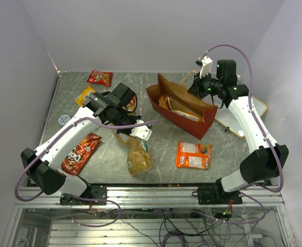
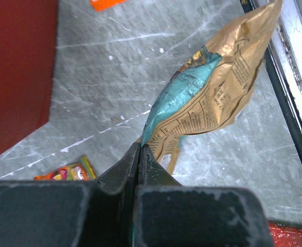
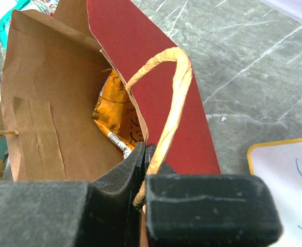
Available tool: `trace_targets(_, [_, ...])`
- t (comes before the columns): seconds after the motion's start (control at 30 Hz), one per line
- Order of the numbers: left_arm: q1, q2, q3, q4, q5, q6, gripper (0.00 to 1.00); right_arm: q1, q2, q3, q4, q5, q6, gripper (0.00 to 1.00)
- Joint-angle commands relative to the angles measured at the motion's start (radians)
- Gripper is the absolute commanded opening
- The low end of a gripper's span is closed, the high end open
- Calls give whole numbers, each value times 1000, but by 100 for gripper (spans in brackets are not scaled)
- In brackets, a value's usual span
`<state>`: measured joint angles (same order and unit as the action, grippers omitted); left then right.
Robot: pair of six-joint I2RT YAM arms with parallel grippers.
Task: Place the snacks into the paper bag
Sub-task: Pick up the snack from the center of the board, then place the snack in the paper bag.
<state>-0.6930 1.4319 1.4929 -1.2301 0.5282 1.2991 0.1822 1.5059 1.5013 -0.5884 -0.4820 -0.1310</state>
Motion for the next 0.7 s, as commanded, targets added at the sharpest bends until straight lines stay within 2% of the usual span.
trace_targets(0.0, [-8, -49, 117, -26, 87, -59, 7, -5, -10, -11, 11, -3, 1, 0])
trace_targets(0.13, [-8, -49, 244, -44, 96, -145, 7, 6, -24, -22, 15, -10, -8, 0])
trace_targets(0.4, [2, -59, 474, 55, 30, -383, 7, 14, -69, -53, 48, -88, 7, 0])
trace_targets(0.67, [5, -26, 687, 186, -68, -609, 7, 23, -71, -61, 52, -94, 12, 0])
